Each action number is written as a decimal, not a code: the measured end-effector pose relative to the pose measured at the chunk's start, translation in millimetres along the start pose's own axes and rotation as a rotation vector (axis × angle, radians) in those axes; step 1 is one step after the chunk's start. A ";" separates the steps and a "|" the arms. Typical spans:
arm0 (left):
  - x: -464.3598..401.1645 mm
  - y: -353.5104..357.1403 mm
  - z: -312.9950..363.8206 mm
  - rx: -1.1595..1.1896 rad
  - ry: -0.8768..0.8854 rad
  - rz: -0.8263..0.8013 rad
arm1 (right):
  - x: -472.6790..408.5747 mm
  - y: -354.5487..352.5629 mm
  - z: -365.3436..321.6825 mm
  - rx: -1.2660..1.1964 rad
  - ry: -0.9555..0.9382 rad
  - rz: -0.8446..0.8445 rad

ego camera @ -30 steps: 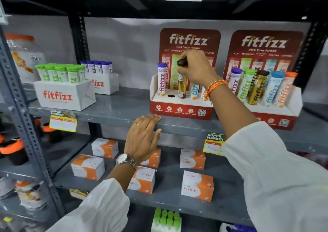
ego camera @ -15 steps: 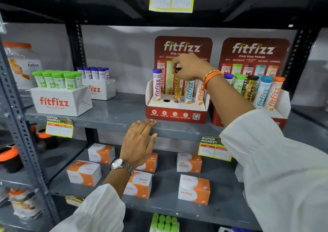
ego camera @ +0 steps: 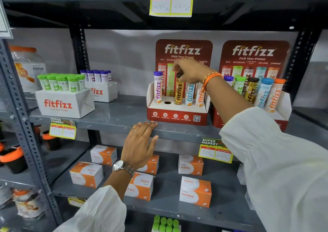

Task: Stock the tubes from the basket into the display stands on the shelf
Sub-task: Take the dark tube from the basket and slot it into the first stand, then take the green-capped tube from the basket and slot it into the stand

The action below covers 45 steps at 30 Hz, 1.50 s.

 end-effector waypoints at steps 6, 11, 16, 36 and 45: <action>0.2 0.6 0.1 -0.003 -0.005 -0.011 | -0.5 1.4 0.9 0.007 -0.003 0.004; -0.5 -2.9 3.7 0.018 -0.015 -0.021 | 0.3 3.0 -1.8 -0.011 0.002 -0.003; 13.3 -23.8 2.5 0.057 -0.012 0.010 | 6.1 -8.3 -12.7 -0.058 0.027 0.045; 434.1 -151.1 -75.4 -0.343 -0.895 -0.184 | 243.9 260.5 -378.5 -0.816 -0.601 -0.498; 510.5 -154.0 -54.3 -0.281 -0.930 -0.394 | 431.4 388.7 -479.6 -0.681 -0.819 -1.146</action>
Point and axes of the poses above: each hand's wrist, its own x-axis away from the middle knuckle, its own y-axis out of the palm, z = x × y, the point moved 3 cm from there along -x, towards the middle knuckle, and after that the axes turned 14 degrees about z, right-handed, at the moved point
